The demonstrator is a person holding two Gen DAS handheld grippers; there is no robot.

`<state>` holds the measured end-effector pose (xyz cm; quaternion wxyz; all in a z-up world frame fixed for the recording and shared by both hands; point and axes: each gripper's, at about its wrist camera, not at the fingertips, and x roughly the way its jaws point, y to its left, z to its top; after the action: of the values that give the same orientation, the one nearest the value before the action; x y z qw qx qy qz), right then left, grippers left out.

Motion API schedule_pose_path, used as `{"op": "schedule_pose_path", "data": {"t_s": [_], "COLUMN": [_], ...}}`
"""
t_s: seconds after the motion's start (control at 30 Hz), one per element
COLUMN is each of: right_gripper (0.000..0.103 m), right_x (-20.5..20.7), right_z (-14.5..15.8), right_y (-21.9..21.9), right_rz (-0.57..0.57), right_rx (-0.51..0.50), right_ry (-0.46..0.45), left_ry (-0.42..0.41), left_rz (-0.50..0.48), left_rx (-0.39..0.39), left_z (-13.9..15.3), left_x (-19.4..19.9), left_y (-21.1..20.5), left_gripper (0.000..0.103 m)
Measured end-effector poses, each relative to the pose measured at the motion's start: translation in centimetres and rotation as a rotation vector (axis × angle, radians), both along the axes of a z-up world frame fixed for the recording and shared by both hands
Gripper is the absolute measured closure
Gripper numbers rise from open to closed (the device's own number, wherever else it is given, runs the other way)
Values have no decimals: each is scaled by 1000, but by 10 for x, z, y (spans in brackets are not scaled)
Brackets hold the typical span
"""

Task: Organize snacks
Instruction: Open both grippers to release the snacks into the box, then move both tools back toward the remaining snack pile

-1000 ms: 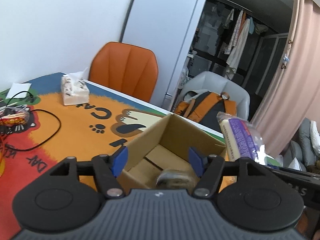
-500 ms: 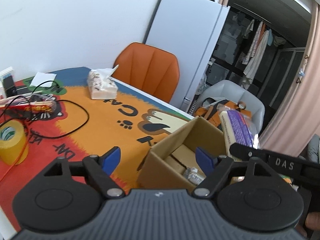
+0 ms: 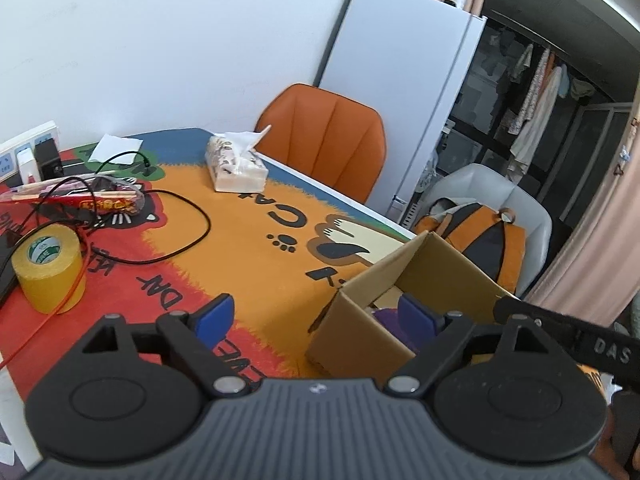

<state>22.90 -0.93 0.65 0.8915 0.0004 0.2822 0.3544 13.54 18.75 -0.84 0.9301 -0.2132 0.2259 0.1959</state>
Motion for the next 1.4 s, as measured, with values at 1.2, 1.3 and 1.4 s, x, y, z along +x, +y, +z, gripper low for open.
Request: {"op": "schedule_pose_path", "data": {"t_s": [1.2, 1.3, 1.4], "right_gripper": [0, 0, 0], "right_x": [-25, -23, -21], "right_z": [4, 1, -3], "right_y": [-125, -135, -143], "right_rz": [-193, -213, -231], "right_rx": [-30, -30, -27], "right_ry": [12, 21, 31], "left_ry": [85, 79, 88], "left_rz": [-231, -270, -292], "left_rx": [31, 14, 21], "left_z": [10, 9, 8], "left_x": [25, 26, 28], "left_y": [-97, -104, -113], "left_gripper": [9, 8, 6]}}
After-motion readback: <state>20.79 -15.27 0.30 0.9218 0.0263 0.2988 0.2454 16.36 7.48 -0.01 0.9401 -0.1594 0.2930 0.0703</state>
